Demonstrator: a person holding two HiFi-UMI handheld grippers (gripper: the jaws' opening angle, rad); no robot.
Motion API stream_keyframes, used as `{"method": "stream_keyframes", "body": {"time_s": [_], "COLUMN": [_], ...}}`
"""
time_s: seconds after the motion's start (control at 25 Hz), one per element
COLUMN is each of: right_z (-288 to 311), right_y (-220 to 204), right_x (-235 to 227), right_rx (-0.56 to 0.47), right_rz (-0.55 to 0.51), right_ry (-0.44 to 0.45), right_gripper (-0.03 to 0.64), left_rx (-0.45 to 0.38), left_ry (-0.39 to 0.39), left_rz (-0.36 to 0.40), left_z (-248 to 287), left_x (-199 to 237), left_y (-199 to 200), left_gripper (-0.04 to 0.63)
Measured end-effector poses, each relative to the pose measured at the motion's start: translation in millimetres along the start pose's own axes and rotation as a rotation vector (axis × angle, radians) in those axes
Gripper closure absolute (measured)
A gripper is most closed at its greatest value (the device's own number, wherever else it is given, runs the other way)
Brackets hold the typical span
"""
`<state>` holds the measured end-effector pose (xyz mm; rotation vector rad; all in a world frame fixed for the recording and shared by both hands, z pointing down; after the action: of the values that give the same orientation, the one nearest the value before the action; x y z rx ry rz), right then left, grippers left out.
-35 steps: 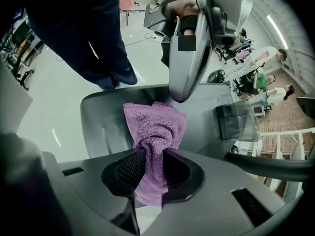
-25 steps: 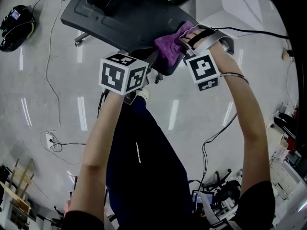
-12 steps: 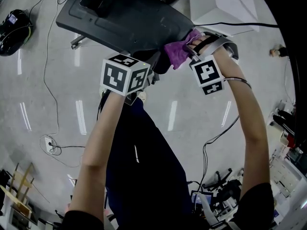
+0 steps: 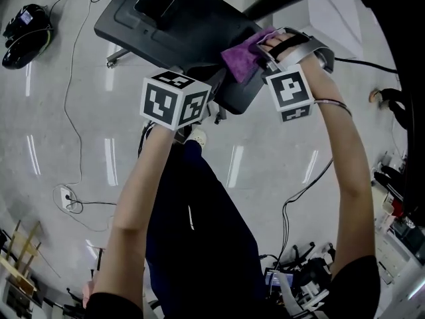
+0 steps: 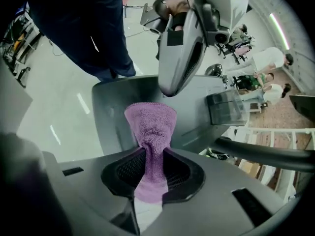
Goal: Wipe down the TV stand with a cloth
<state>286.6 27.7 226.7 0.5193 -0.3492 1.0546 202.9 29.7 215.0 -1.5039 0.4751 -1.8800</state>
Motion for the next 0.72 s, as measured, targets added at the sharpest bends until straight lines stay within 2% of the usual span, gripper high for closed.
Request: {"method": "stream_keyframes", "body": {"time_s": [0.4,0.72], "right_z": [55,108], "right_y": [1,-7], "right_x": [-103,-156], "right_rx": [0.026,0.05], "right_rz": [-0.062,-0.067], "right_ry": [-0.139,-0.195], "right_gripper": [0.511,0.511], "left_rx": [-0.078,-0.08], "left_ry": [0.048,0.048], "left_rz": [-0.022,-0.049], "left_z": [-50,-65], "left_x": [47,83], "left_y": [41,51], "left_gripper": [0.588,0.588]}}
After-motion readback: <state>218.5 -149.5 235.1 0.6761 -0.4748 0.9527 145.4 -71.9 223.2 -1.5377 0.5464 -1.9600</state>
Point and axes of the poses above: the fingertips, and each gripper's own axes: z forward along the fingers, x to its left, y out of its top, the point moved 2 cm from there along -z, backward along the fingers, and after that the axes turned 14 degrees about -y, right-handed, at the moved point
